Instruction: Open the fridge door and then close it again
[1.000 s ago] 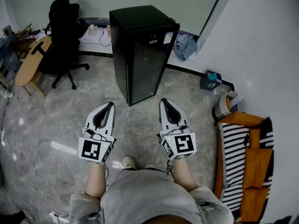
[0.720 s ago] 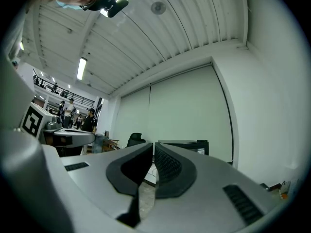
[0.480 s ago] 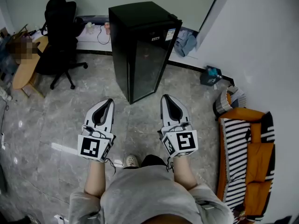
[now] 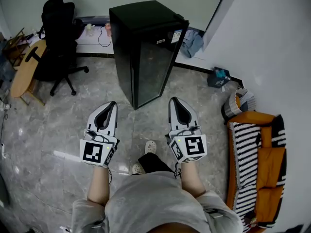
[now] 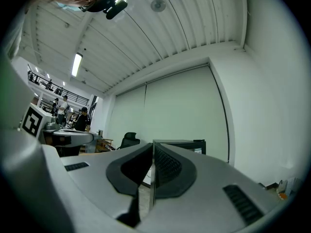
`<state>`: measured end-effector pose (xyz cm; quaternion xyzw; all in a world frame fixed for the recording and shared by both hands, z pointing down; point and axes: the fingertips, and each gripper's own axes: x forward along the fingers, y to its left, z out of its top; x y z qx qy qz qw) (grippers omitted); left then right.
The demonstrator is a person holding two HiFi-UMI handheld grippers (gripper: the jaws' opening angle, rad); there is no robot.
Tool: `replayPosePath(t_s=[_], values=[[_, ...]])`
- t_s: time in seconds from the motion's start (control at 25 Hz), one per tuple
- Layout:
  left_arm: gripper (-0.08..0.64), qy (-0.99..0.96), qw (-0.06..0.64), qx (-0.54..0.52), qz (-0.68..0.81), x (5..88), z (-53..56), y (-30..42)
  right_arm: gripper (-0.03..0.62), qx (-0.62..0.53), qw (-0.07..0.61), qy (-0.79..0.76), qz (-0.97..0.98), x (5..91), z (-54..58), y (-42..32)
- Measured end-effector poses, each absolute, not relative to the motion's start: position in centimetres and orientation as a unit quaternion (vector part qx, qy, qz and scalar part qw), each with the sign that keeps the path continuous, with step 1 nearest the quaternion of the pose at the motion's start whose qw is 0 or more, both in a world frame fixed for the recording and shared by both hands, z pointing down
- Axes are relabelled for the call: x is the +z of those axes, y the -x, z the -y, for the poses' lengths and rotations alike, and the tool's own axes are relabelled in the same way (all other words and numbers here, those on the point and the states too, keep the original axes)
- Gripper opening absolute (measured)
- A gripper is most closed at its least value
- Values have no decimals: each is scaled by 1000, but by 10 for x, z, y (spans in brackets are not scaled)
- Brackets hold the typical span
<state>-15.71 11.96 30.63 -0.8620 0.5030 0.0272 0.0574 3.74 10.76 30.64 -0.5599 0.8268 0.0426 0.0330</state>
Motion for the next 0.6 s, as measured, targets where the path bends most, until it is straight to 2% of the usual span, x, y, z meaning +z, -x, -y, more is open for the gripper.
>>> replayPosePath(t_s=[0.6], values=[[14, 856, 65, 56, -510, 294, -7, 130, 25, 50, 40, 538, -841, 299, 14, -57]])
